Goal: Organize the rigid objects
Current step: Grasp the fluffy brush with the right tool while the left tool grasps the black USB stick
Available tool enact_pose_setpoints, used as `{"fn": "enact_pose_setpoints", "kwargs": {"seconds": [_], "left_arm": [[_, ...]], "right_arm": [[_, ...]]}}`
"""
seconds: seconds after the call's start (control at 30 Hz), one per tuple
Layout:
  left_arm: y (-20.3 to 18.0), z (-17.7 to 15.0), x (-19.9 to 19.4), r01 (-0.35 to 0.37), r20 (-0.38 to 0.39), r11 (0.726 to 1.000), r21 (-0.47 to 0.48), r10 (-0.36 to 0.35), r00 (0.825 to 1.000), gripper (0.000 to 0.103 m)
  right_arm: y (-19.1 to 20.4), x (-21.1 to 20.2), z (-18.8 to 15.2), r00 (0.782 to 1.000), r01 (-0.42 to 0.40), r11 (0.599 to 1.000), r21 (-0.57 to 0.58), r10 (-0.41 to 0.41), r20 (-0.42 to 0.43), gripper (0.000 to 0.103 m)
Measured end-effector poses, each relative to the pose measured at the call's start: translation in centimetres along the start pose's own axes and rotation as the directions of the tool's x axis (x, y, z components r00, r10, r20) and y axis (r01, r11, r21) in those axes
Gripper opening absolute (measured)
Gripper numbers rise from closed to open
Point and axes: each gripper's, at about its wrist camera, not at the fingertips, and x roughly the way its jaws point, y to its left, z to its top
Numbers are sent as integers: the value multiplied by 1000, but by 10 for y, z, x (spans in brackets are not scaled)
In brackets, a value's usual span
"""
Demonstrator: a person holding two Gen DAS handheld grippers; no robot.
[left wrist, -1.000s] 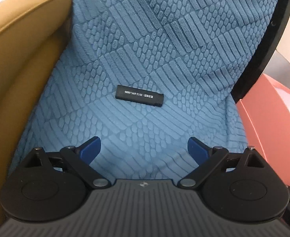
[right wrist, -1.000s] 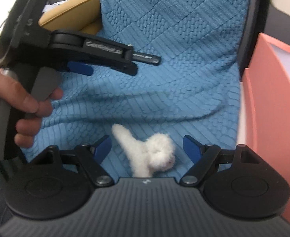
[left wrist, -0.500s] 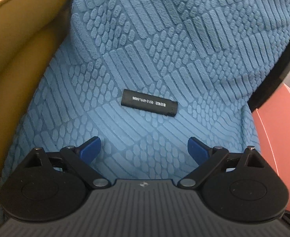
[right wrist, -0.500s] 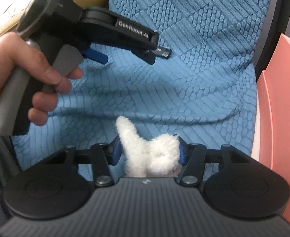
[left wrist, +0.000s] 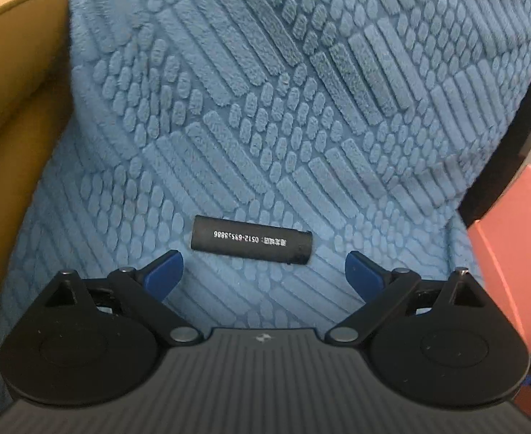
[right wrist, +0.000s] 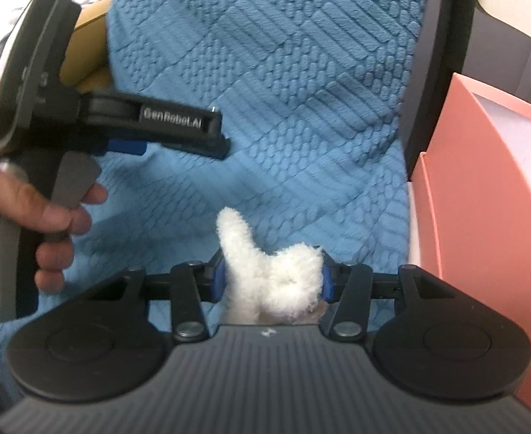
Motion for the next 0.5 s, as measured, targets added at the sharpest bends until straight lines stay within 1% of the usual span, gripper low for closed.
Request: {"fn": "enact_pose_setpoints", "kwargs": {"seconds": [0.07,0.13,0.23,0.33,0.43,0.5], "left_arm": [[-4,1,8,-35,-1,999,28,35,999,98],[-6,2,15,-55,-10,997,51,56,998,98],[-8,3,25,-89,-6,994,66,90,996,98],[-17,6,34,-109,-19,985,132,112,993,98],[-23,7,40,-128,-20,979,160,133,991,98],[-26,9,44,-133,-9,978,163,137,991,98]], "right_arm": [[2,5,3,1000,14,1000,-4,-14,8,51],[2,8,6,1000,24,1000,-2,-24,16,51],[-1,12,8,999,30,999,12,-30,15,51],[-4,14,9,999,33,999,13,-33,2,51],[-5,14,8,999,35,999,10,-35,0,51],[-6,15,8,999,34,999,11,-34,-10,51]]}}
